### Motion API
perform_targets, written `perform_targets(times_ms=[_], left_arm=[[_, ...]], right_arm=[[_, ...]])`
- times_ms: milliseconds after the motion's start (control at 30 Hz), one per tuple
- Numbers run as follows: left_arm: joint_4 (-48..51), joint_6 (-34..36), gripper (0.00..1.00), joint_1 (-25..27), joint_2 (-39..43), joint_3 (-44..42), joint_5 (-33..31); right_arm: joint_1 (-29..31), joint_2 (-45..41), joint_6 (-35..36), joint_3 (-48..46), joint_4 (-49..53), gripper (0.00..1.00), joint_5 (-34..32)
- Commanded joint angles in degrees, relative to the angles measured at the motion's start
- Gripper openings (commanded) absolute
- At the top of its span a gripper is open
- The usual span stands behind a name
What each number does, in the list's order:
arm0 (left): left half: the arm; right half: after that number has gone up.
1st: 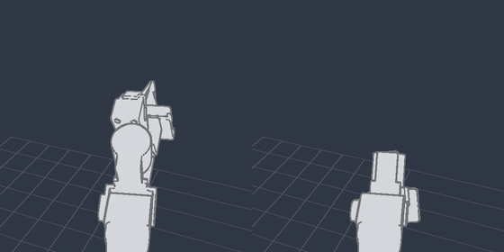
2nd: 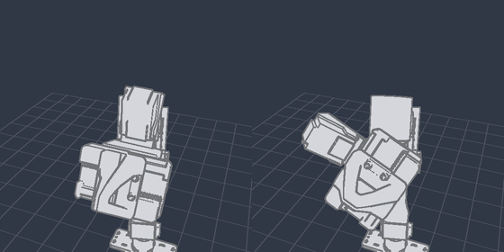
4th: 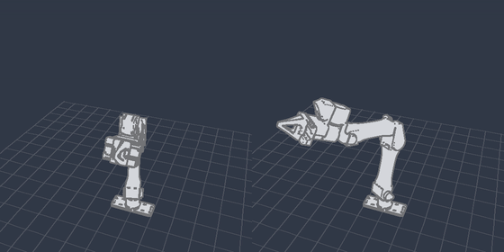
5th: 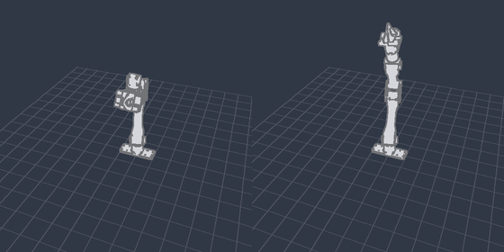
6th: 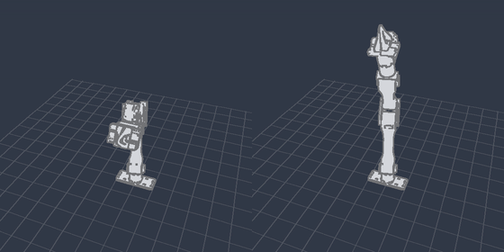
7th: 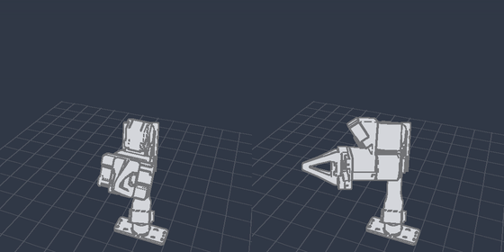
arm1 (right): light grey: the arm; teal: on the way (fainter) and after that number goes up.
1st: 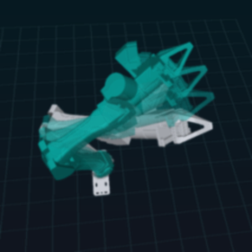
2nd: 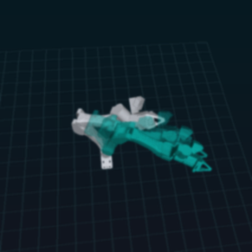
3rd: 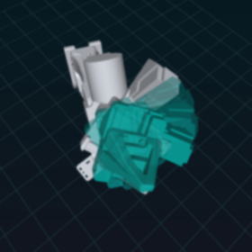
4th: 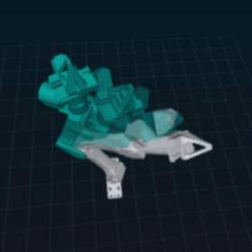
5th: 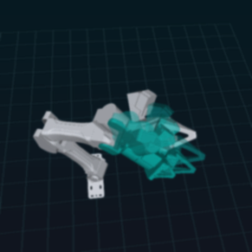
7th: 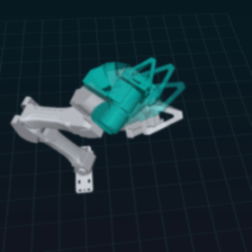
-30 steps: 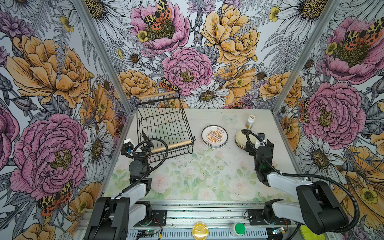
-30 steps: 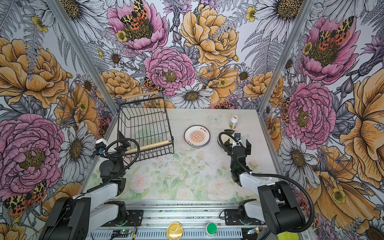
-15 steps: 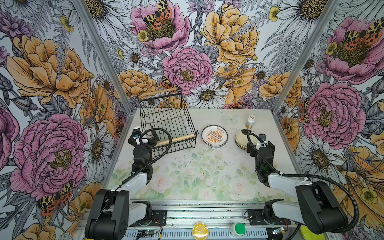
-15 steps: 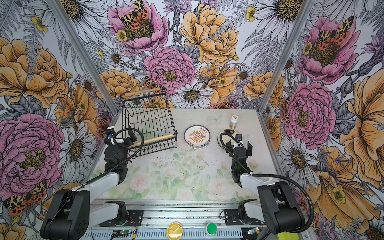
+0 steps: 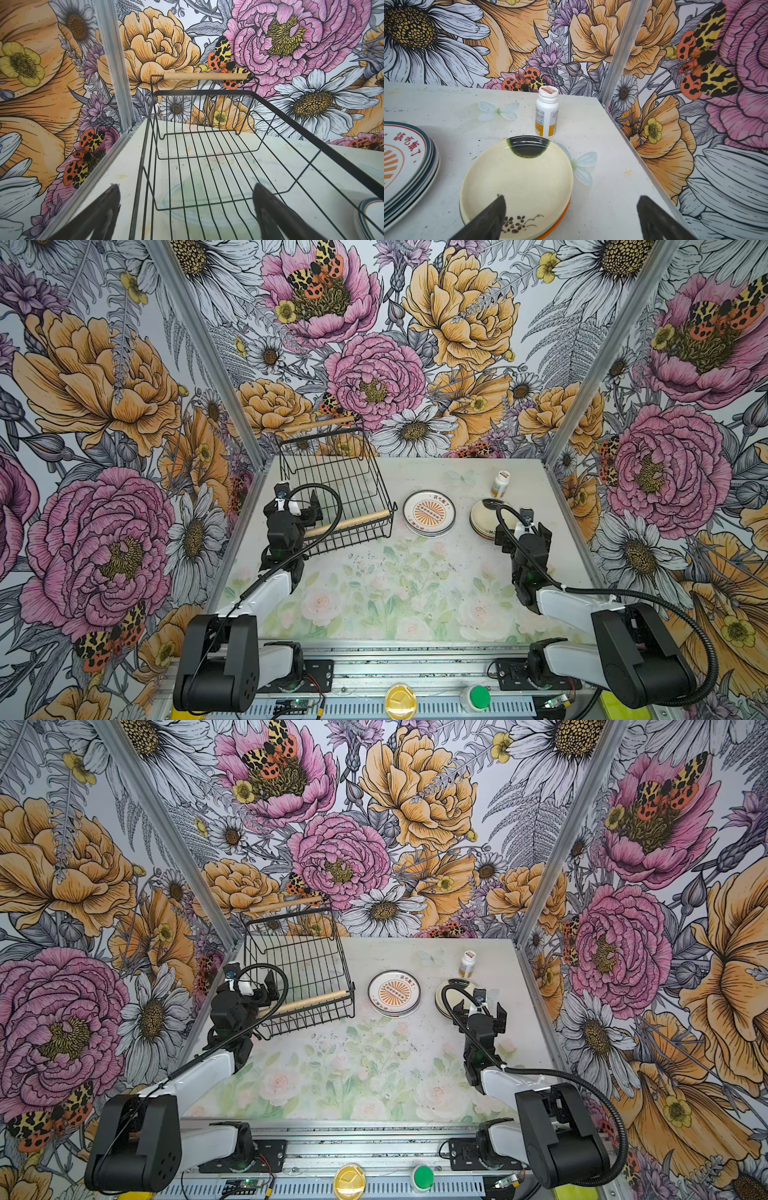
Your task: Unload the plates from the dish rack
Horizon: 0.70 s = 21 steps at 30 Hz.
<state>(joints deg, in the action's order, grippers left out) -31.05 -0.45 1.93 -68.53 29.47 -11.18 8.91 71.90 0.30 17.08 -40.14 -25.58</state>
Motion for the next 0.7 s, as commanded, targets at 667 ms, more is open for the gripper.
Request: perform_targets(times_ms=[667], left_arm=[[30.14,-18.32,0.99,-14.2,12.89,-0.97,-25.7]], right_arm=[[-0.48,0.18,-1.61,1.57,-1.16,0.99,2.05]])
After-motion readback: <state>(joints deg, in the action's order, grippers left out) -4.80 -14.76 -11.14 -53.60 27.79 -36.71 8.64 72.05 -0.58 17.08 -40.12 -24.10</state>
